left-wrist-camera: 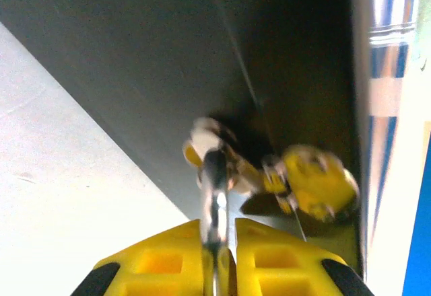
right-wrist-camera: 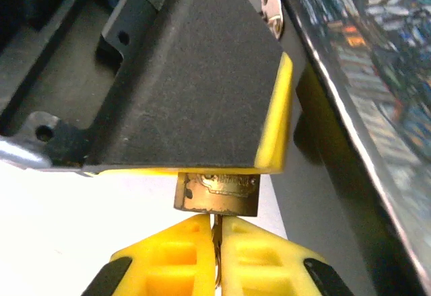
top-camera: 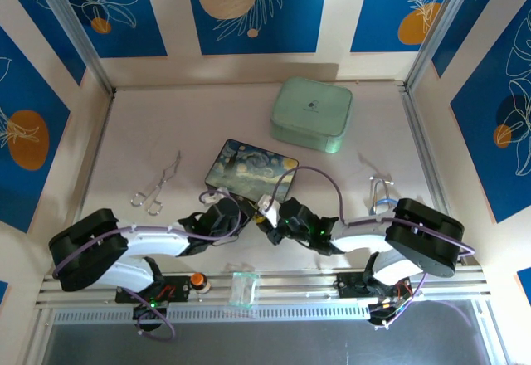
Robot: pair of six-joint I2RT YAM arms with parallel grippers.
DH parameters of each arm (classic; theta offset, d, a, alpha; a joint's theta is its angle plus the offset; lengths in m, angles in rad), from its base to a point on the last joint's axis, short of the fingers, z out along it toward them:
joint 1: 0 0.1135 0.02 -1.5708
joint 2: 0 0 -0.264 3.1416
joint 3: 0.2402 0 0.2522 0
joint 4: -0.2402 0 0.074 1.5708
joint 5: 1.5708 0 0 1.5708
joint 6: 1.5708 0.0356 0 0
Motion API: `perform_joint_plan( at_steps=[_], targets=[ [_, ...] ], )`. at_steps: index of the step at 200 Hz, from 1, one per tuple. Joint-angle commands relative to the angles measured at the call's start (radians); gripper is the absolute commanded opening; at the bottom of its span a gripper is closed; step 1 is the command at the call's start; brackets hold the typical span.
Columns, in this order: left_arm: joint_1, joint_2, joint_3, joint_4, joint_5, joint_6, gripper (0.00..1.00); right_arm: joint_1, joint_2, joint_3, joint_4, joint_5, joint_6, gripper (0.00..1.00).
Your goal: Unlock the padlock with the key
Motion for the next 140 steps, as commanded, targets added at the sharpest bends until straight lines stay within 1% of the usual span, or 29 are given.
perform_joint_plan(
  at_steps=[1, 16, 28, 43, 60, 75, 92, 115, 128, 140],
  targets=[
    [-0.005, -0.034, -0.03, 0.056, 0.024, -0.004, 0.0, -0.074, -0.015, -0.004, 0.044, -0.184, 0.14, 0.05],
    [-0.005, -0.031, -0.043, 0.074, 0.03, -0.009, 0.0, -0.107, -0.007, -0.011, 0.051, -0.253, 0.191, 0.04],
    [-0.005, -0.027, -0.05, 0.09, 0.035, -0.007, 0.0, -0.133, 0.004, -0.033, 0.093, -0.3, 0.231, 0.04],
    [-0.005, -0.023, -0.06, 0.101, 0.032, -0.007, 0.0, -0.16, 0.017, -0.05, 0.125, -0.327, 0.269, 0.04],
    [-0.005, -0.03, -0.071, 0.103, 0.02, -0.006, 0.0, -0.163, 0.021, -0.043, 0.107, -0.33, 0.273, 0.04],
    [-0.005, -0.037, -0.07, 0.087, 0.014, 0.005, 0.0, -0.133, 0.014, -0.013, 0.026, -0.281, 0.243, 0.03],
    [-0.005, -0.034, -0.063, 0.071, 0.011, 0.026, 0.07, -0.086, 0.015, 0.024, -0.047, -0.212, 0.217, 0.03],
    [-0.005, -0.018, -0.062, 0.057, 0.006, 0.041, 0.07, -0.053, 0.039, 0.05, -0.083, -0.162, 0.233, 0.02],
    [-0.005, -0.004, -0.062, 0.059, 0.006, 0.049, 0.12, -0.036, 0.053, 0.064, -0.109, -0.129, 0.258, 0.02],
    [-0.005, 0.01, -0.065, 0.062, 0.008, 0.054, 0.12, -0.012, 0.066, 0.079, -0.124, -0.115, 0.272, 0.02]
  ],
)
